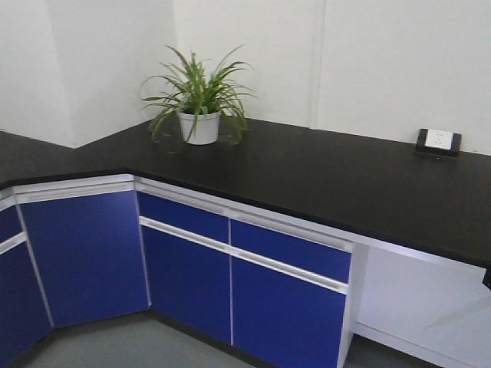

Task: Grab transparent chemical and place on left bench
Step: 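Hold the beaker in the right gripper while the base drives to the tray bench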

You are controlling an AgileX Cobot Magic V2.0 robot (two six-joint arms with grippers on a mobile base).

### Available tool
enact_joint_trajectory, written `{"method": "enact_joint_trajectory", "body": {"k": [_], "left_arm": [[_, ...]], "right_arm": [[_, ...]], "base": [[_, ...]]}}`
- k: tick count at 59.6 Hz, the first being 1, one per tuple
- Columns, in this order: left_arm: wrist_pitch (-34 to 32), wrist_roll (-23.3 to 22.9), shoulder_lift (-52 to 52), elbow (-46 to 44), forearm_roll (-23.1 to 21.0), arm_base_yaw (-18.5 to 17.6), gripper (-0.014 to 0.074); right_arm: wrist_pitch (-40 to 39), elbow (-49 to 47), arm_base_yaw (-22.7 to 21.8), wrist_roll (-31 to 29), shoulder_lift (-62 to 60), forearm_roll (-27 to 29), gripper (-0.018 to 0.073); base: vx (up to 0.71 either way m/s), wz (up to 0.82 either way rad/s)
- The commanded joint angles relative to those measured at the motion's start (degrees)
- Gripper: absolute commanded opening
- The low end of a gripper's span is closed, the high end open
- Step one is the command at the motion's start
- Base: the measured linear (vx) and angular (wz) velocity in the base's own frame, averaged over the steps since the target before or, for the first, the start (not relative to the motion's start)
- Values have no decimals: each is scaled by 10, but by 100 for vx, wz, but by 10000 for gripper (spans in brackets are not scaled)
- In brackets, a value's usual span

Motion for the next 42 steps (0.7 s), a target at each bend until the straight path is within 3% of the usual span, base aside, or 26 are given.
{"method": "enact_joint_trajectory", "body": {"k": [1, 19, 42], "left_arm": [[-45, -4, -11, 9, 0, -1, -3], [-45, -4, -11, 9, 0, -1, -3], [-45, -4, -11, 9, 0, -1, -3]], "right_arm": [[-28, -17, -2, -3, -1, -1, -4], [-28, -17, -2, -3, -1, -1, -4], [-29, -17, -2, -3, -1, -1, -4]], "base": [[-33, 51], [-28, 61], [-20, 82]]}}
